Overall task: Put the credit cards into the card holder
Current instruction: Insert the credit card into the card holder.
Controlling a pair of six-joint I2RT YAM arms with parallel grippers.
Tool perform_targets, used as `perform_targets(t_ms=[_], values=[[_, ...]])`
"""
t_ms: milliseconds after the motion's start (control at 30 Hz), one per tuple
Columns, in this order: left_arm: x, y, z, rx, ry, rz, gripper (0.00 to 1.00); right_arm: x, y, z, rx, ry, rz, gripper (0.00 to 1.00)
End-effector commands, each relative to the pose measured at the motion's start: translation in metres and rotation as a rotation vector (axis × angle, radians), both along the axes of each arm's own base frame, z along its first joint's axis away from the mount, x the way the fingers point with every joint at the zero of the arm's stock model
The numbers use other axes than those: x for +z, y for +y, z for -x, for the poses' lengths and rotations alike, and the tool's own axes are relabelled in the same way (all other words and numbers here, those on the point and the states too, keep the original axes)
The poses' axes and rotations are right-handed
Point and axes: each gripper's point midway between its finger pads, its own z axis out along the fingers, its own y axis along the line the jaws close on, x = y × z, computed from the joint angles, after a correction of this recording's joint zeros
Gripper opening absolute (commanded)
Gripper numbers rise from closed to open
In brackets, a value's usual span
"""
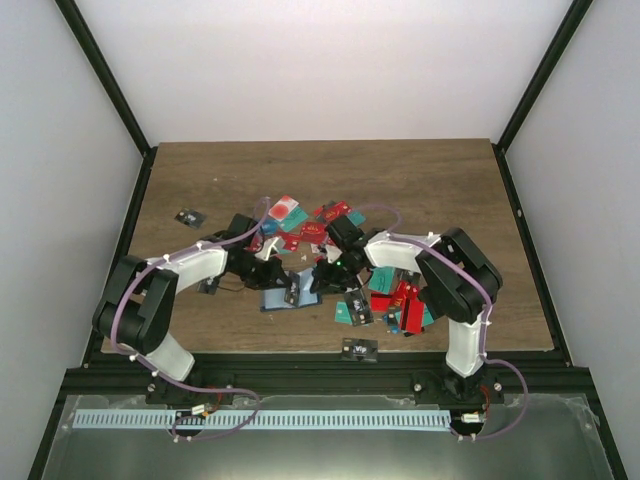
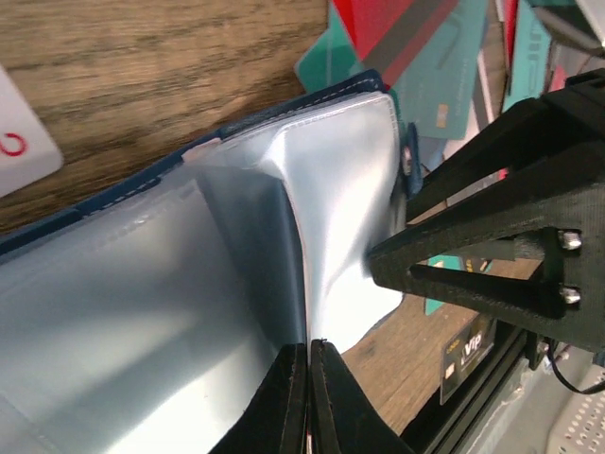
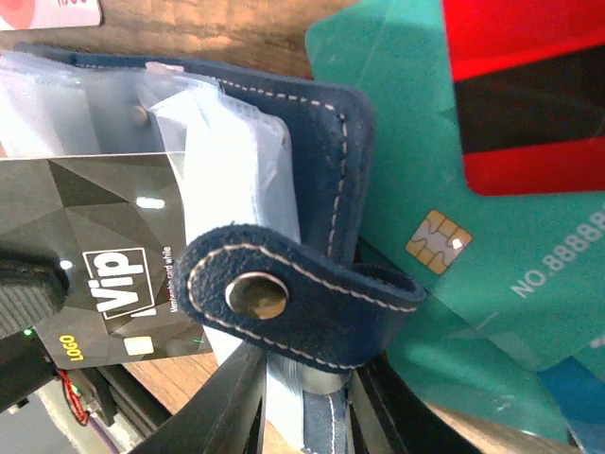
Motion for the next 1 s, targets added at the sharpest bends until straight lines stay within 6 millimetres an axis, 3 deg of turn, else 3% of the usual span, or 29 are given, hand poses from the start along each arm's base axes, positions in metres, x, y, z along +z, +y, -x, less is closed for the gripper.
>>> perform_targets(t_ms=[0,400,600,967], values=[[-0.026,0.014,0.013,0.008,0.08,-0.11,0.04,-0.051,-0.032,-0.026,-0.016,-0.112,0.238,0.26],[-0.042,0.044,-0.004,0.132,0.1,-0.223,0.04,-0.057,-0.036,-0.022,0.023,-0.1,0.261,0.26],[-0.041,0.039,-0.016,0.177,0.097,-0.153,0.04,-0.059,-0.033,-0.017,0.034,-0.084,0.242,0.26],[-0.033,0.051,-0.039,0.218,0.014,-0.223,0.04,-0.067,-0.035,-0.011,0.044,-0.056,0.247,0.26]])
